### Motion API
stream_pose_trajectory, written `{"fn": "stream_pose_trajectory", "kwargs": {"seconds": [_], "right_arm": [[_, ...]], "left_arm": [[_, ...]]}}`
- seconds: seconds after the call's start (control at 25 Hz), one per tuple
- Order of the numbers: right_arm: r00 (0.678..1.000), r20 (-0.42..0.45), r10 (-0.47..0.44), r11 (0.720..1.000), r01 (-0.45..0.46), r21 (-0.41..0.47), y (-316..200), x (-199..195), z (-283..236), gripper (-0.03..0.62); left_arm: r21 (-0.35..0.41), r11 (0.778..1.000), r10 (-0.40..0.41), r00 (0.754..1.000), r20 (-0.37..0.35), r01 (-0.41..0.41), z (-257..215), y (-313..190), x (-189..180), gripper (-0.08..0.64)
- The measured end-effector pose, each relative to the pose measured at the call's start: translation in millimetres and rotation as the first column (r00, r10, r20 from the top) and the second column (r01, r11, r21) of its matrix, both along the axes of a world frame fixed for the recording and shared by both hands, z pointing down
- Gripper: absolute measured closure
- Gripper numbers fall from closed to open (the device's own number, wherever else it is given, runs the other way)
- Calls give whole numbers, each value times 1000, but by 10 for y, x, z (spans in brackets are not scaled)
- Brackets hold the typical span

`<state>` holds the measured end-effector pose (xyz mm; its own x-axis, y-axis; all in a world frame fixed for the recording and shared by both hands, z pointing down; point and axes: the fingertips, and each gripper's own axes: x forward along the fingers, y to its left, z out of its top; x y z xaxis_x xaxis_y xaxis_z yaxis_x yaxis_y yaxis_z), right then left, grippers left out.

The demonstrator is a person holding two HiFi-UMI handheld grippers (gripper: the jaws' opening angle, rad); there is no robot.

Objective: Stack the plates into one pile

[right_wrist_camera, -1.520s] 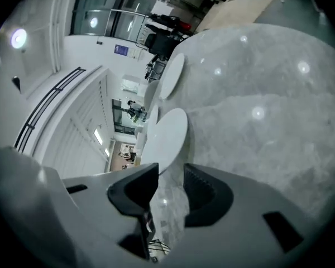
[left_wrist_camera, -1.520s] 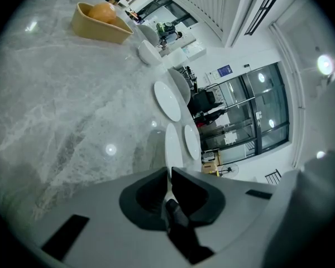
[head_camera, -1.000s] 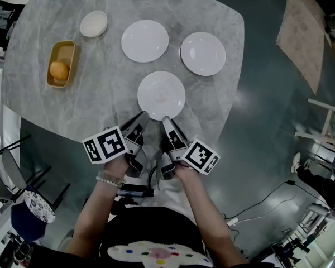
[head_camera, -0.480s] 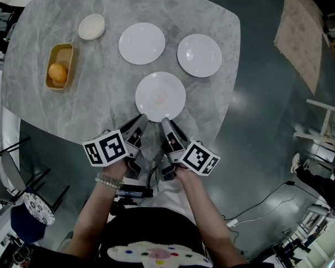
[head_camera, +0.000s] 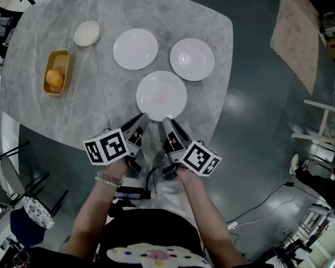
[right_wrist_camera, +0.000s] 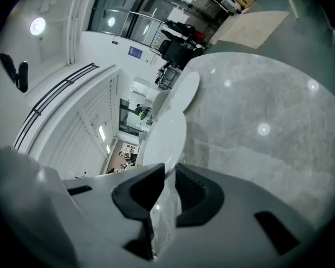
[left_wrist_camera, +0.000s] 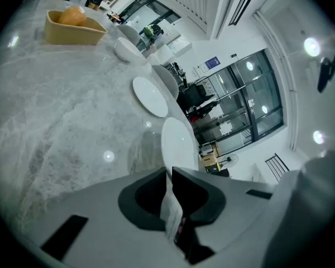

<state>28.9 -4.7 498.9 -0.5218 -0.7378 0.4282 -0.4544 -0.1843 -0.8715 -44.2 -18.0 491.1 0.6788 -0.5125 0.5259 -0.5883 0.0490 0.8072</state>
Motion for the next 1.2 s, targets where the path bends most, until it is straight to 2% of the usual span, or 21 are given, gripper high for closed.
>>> {"fn": "stream_pose_trajectory", "kwargs": {"seconds": [0.44, 1.2], "right_arm": [[999, -36, 16, 1000, -16, -7, -192, 322, 22, 529], [999, -32, 39, 999, -40, -30, -683, 706, 31, 529]], "left_arm": [[-3, 1000, 3, 1000, -31, -3, 58, -183, 312, 517], [-2, 999, -35, 997, -65, 35, 79, -670, 681, 515]]}}
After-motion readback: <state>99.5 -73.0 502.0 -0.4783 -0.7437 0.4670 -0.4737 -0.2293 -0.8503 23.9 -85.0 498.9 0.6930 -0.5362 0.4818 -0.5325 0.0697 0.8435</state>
